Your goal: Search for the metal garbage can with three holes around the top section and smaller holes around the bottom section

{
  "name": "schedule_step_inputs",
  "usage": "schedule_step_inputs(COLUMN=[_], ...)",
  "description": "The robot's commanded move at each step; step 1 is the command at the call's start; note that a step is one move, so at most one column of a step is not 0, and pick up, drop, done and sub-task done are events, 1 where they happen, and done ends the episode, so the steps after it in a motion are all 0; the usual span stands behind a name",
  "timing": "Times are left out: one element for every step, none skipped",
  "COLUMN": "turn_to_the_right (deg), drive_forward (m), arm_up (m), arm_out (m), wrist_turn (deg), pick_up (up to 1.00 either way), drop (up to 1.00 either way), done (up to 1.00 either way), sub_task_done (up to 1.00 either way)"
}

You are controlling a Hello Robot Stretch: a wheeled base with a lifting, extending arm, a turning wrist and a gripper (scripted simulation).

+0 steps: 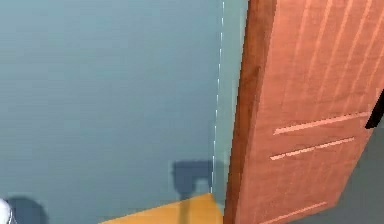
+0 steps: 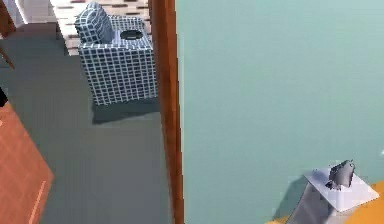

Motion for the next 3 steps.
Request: schedule_step_inputs(turn_to_the_right=[45.0, 18.0, 0.0], drive_forward=[0.0, 0.0, 0.45], arm_up=[0.0, 0.0, 0.0], arm_out=[0.0, 0.0, 0.0], wrist_turn=[0.0, 0.0, 0.0], pick_up=[0.0, 0.0, 0.0], drop=[0.0, 0.0, 0.0], done=[0.0, 0.0, 0.0], sub_task_done=[0.0, 0.0, 0.0])
